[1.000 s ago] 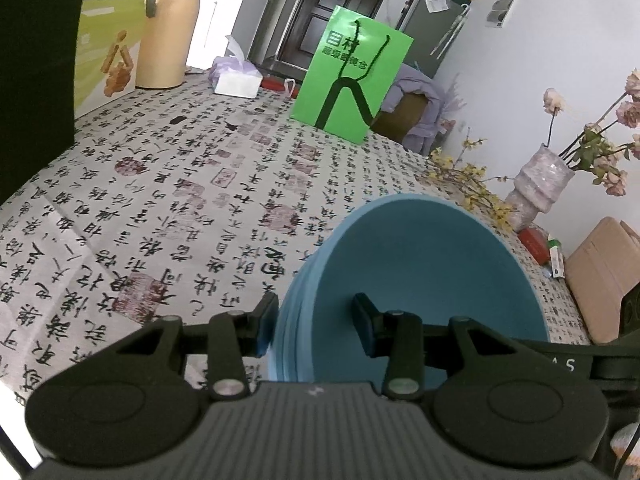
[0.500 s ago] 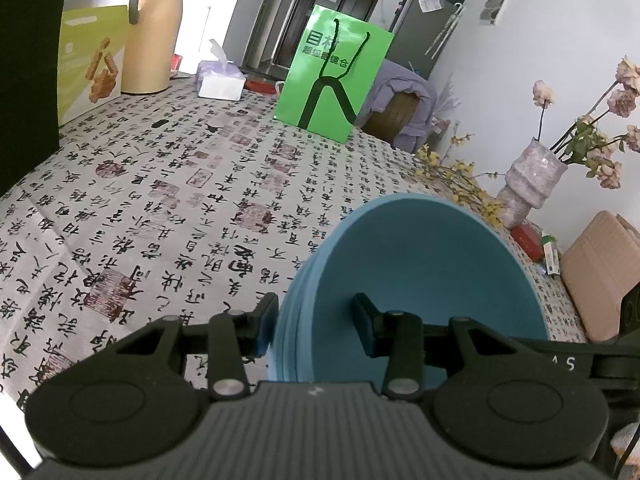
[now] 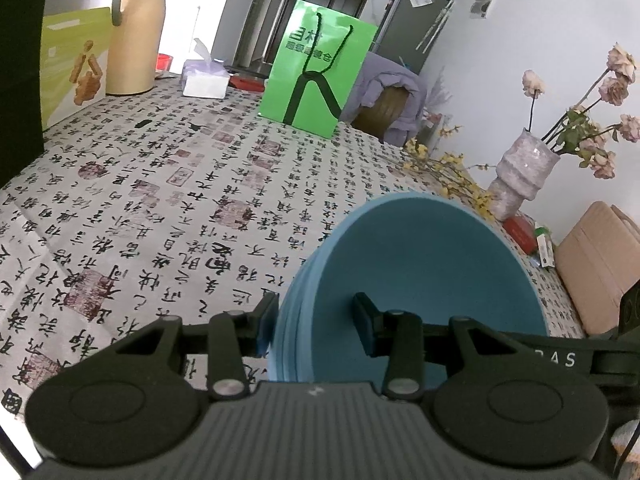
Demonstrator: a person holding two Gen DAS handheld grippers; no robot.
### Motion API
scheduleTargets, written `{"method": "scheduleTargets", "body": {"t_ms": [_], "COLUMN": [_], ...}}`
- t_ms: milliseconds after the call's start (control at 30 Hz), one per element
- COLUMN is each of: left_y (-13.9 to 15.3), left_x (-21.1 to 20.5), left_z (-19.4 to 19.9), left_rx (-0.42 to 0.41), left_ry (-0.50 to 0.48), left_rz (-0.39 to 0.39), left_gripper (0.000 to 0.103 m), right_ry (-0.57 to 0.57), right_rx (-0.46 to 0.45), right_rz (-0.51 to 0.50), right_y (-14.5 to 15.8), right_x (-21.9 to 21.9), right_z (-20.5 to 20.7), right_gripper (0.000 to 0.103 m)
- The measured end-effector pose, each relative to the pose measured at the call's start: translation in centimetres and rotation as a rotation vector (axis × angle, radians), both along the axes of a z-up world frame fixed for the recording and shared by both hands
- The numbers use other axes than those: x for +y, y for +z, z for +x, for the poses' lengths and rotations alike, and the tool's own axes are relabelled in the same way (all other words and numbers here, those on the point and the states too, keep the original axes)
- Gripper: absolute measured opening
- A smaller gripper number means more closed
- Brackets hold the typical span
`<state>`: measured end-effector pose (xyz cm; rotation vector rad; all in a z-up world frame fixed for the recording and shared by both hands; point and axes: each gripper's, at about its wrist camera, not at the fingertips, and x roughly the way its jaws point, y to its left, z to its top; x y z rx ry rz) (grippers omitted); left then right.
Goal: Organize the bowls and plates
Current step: 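Lift and carry the bowl stack with both grippers toward the white plates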
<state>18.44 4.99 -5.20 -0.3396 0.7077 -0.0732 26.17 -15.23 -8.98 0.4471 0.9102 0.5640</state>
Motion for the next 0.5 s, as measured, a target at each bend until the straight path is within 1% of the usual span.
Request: {"method": "scheduleTargets", "body": {"t_ms": [500], "left_y": [-0.4], "left_x": [-2.1], "left_z": [1.0], "left_rx": [0.01], "left_ry": [-0.04], "left_rz": [0.007], "left_gripper": [0.041], "right_ry": [-0.048], "right_rx": [0.012], "right_rz": [0.013], "right_y": [-0.6], "right_x": [-2.3], "right_z": [0.0], "right_gripper": [0.047]}}
